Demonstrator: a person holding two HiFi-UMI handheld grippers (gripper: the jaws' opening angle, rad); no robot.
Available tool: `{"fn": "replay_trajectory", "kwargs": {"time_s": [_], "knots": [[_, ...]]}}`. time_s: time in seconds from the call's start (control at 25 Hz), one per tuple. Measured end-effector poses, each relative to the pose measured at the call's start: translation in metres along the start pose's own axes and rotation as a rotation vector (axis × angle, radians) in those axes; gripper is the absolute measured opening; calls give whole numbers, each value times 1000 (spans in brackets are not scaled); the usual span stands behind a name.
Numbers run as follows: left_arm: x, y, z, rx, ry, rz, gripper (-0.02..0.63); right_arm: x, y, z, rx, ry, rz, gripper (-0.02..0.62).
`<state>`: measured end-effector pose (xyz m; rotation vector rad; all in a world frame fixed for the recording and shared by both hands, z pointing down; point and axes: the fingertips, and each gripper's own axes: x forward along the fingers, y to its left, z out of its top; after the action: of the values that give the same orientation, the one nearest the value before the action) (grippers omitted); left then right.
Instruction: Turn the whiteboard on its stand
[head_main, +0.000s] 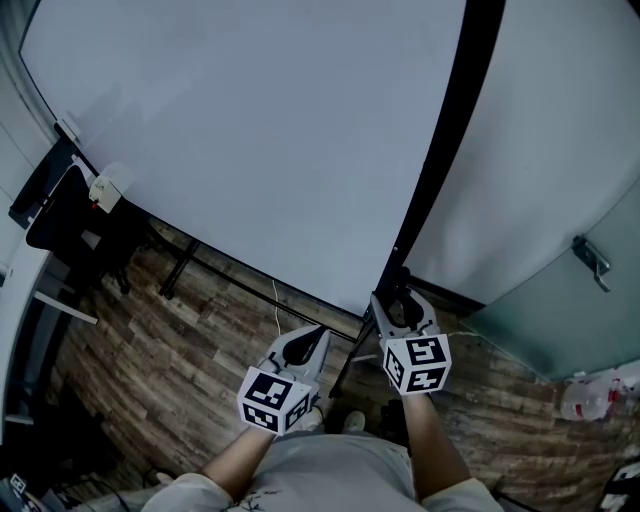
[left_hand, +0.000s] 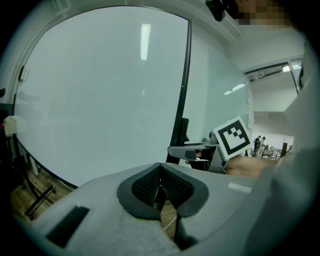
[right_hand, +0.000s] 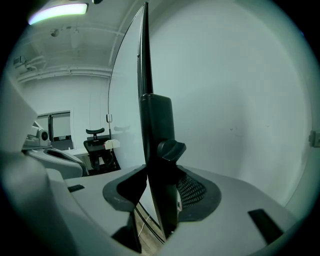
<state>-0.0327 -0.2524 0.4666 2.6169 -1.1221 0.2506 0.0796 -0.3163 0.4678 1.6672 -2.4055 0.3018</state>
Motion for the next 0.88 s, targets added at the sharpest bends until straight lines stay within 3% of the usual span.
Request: {"fn": "replay_trajectory", "kwargs": {"time_s": [0.88], "knots": [[3,-23,-2,1,9,-23,11,-36,-29,-6,22,8,-68,167]]}}
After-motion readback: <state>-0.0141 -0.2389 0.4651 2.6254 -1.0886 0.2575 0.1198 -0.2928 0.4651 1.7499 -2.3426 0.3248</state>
